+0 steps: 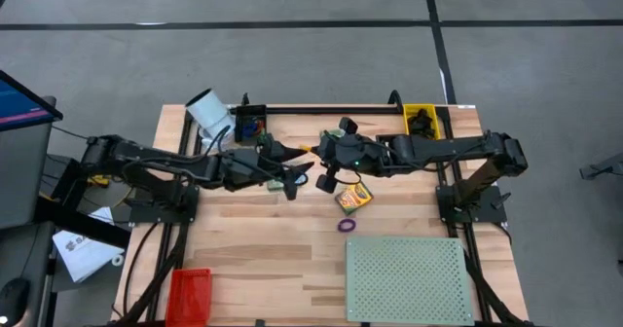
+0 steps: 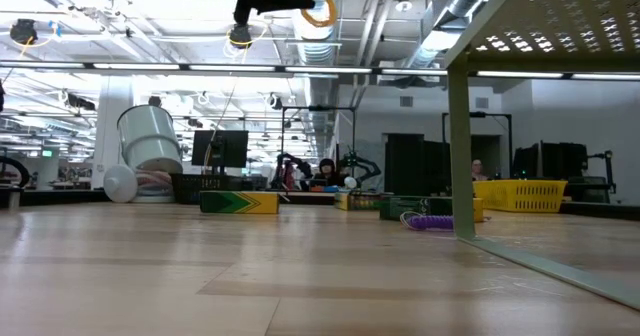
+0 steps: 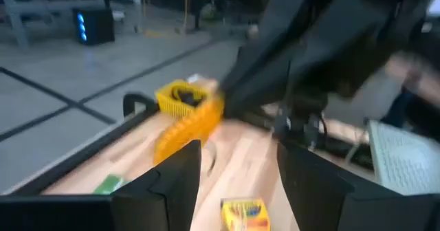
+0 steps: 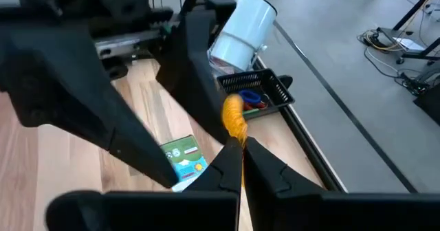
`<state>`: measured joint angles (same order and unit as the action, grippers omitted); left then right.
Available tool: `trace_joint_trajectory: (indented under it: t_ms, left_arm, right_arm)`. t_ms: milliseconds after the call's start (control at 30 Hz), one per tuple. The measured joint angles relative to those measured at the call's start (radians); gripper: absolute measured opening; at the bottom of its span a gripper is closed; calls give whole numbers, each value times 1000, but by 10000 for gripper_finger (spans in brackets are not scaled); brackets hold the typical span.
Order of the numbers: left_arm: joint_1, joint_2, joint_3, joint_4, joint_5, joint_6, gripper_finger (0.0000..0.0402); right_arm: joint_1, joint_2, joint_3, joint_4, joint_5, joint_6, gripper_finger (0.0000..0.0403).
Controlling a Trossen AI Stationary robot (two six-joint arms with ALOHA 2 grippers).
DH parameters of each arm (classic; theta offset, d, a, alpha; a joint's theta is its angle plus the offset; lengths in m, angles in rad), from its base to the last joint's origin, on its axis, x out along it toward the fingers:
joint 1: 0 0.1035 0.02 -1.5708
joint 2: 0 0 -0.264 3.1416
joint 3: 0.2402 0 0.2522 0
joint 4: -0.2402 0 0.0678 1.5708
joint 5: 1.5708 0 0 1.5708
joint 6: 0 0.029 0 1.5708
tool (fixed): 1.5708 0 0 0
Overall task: Pick & Place Office Desk Supplies
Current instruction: Put the yellow spring keychain into the black bin
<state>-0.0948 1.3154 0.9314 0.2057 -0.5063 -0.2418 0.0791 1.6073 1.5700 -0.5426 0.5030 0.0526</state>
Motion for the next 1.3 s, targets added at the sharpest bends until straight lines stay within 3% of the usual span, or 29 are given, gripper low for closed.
trace_joint_trajectory:
  t_ms: [133,467,533,733,1300]
  left_arm:
    - [0,-2,1,18,1,-1,183]
    - [-63,-63,3,-19,187,-9,168]
    - [-85,-84,1,-37,177,-4,164]
    - [-109,-144,3,-80,-1,49,157]
    - [-34,-96,1,-114,-8,110,192]
  right_arm:
    - [6,0,0,-1,0,0,0]
    - [6,0,0,-4,0,-3,0]
    - [7,0,0,-5,-3,-3,0]
    - [13,0,0,3,-4,-4,0]
    - [39,0,0,5,-6,5,0]
